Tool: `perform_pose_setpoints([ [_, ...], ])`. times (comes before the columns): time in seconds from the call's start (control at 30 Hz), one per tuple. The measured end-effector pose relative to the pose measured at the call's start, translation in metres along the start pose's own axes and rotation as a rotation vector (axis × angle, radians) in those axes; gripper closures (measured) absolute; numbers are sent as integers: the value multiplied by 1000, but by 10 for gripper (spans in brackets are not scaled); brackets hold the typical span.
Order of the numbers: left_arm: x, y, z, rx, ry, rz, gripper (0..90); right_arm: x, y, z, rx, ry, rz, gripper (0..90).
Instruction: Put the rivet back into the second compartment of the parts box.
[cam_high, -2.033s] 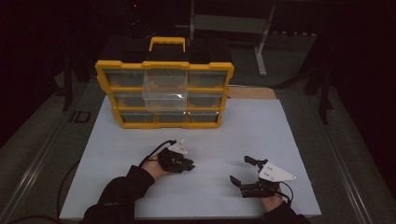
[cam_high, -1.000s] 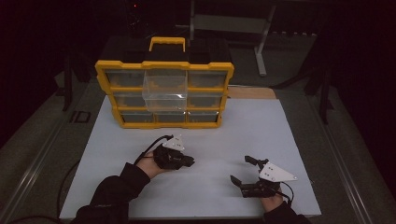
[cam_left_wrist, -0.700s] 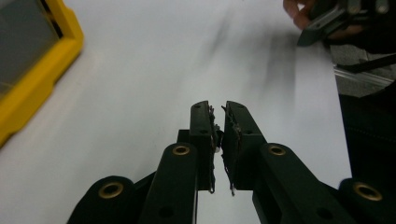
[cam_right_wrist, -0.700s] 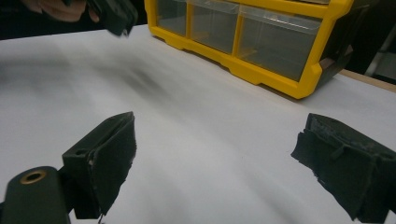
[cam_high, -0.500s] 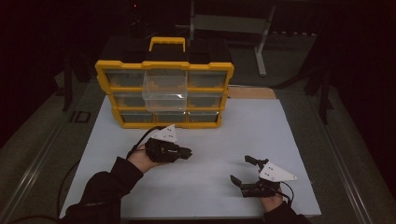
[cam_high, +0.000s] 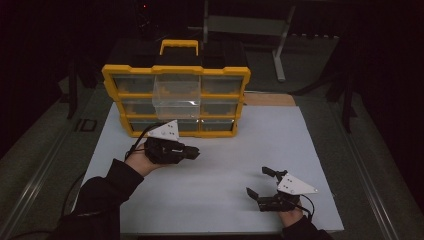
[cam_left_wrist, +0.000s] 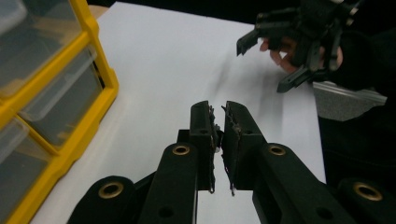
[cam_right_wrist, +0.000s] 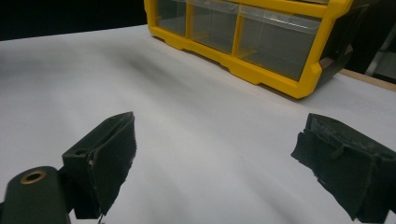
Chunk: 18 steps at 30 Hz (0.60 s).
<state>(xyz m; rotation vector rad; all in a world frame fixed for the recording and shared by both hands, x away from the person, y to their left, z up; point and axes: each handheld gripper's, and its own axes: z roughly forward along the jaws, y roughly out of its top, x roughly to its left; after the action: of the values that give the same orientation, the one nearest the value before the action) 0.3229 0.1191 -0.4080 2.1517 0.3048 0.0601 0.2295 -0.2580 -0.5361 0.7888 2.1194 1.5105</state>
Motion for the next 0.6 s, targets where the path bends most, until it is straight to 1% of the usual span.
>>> perform_pose_setpoints([
  [0.23, 2, 15, -17, -10, 19, 20, 813, 0, 0, 0, 0, 0, -1, 106],
  [0.3, 2, 20, -22, -23, 19, 23, 813, 0, 0, 0, 0, -1, -2, 106],
  [0.4, 4, 26, -30, -30, 28, 28, 812, 0, 0, 0, 0, -1, -2, 106],
  [0.6, 6, 41, -48, -50, 42, 51, 812, 0, 0, 0, 0, -1, -1, 106],
])
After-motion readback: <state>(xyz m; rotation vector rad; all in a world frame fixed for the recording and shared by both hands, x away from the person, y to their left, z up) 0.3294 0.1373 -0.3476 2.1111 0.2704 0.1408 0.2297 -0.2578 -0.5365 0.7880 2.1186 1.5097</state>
